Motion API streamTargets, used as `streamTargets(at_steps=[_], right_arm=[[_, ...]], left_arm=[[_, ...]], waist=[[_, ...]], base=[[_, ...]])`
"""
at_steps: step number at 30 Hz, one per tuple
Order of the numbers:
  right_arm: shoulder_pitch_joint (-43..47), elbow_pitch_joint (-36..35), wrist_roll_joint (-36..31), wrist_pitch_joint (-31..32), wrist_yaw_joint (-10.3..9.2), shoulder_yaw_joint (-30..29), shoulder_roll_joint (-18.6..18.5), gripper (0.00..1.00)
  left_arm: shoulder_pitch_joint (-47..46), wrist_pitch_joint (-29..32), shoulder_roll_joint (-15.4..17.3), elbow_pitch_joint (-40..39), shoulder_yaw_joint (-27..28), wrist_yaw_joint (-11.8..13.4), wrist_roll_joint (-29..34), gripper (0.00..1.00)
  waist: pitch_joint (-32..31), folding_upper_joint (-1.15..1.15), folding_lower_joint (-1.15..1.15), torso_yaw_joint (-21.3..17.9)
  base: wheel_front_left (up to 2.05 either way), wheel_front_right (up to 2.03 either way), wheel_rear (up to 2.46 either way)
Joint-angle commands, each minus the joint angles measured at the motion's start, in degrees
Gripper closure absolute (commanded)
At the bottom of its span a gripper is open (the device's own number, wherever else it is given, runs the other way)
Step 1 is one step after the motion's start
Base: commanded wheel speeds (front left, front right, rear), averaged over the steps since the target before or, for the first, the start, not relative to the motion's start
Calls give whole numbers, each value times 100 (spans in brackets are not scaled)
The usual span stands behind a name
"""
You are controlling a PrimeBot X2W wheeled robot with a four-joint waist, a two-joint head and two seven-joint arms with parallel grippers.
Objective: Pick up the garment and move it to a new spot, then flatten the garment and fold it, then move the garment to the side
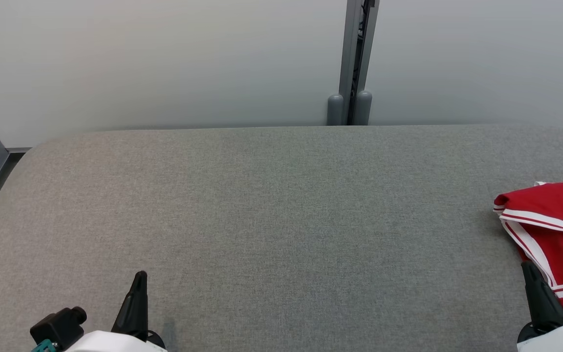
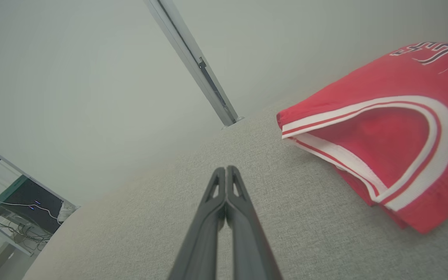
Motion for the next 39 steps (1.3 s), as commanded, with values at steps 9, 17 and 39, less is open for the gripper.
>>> streamTargets(at_steps=[9, 17, 39], right_arm=[[-348, 163, 850, 176, 0, -161, -41, 100], [-517, 340, 1439, 298, -1, -256, -38, 100], [-922, 766, 2833, 595, 0, -495, -27, 100]], left_arm=[[-388, 120, -75, 51, 156, -181, -722, 100], [-534, 213, -155, 144, 239, -287, -1228, 100], [-917, 427, -344, 373, 436, -539, -2415, 100]], waist=[[15, 0, 0, -20], [27, 0, 0, -38], [62, 0, 0, -86]], base=[[0, 0, 0], [0, 0, 0], [0, 0, 0]])
